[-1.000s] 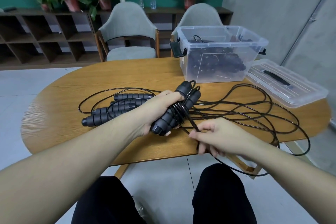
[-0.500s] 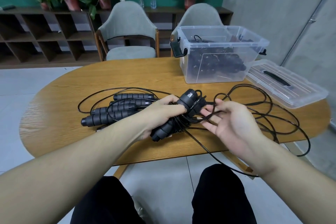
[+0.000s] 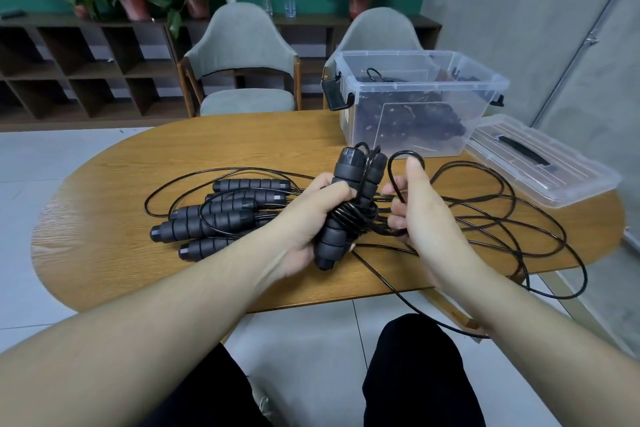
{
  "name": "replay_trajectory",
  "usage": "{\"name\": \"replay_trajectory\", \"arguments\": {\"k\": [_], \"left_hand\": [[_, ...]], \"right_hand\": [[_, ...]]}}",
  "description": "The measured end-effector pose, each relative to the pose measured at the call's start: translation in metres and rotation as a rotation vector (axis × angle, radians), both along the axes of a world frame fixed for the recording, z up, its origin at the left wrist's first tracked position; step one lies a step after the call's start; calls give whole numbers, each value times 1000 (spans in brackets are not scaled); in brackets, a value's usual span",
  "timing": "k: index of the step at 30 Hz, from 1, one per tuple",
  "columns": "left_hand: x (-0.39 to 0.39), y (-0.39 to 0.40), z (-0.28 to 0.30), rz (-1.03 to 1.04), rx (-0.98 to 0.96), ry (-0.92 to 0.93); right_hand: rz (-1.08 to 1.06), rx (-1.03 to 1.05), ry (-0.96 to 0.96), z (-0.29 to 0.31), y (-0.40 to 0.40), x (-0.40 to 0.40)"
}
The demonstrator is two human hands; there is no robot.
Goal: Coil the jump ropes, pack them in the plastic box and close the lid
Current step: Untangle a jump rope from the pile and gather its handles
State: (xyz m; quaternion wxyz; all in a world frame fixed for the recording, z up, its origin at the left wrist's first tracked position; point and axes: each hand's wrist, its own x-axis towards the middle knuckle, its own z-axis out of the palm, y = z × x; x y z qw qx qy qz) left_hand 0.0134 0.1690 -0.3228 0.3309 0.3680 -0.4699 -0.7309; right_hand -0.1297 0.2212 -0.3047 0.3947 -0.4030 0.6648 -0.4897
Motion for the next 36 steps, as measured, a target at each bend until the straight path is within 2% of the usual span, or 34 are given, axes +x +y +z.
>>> {"name": "replay_trajectory", "arguments": {"k": [4,6,11,14,18,22,26,27,30,32,34,36], "left_hand": [[1,-1,-1,-13,33,12],[1,0,-3,-25,51,16],[1,3,-5,-30,75,29],[2,3,-6,-50,77,70],[2,5,-5,-63,66,76],[2,5,-4,-57,58,64],[6,3,1,-109,4,-49],[7,3,2,-110,-3,-77],[7,1,4,-103,-19,-136],[6,0,3,-101,-30,-177],[6,0,3,-105,-21,-209],[8,0,3,-132,-6,-231]], "right_hand": [[104,155,-88,7,-11,0],[118,152,-80,7,-11,0],[153,112,77,3,-2,1],[166,128,-32,4,4,-4],[212,174,22,0,9,-6],[207,153,-4,0,6,-7],[169,111,119,-3,-1,-3],[167,101,201,-4,2,-2],[221,116,671,-6,12,-7],[166,-34,935,-9,20,-6],[156,-206,1045,-8,25,0],[208,-136,997,-9,23,0]]}}
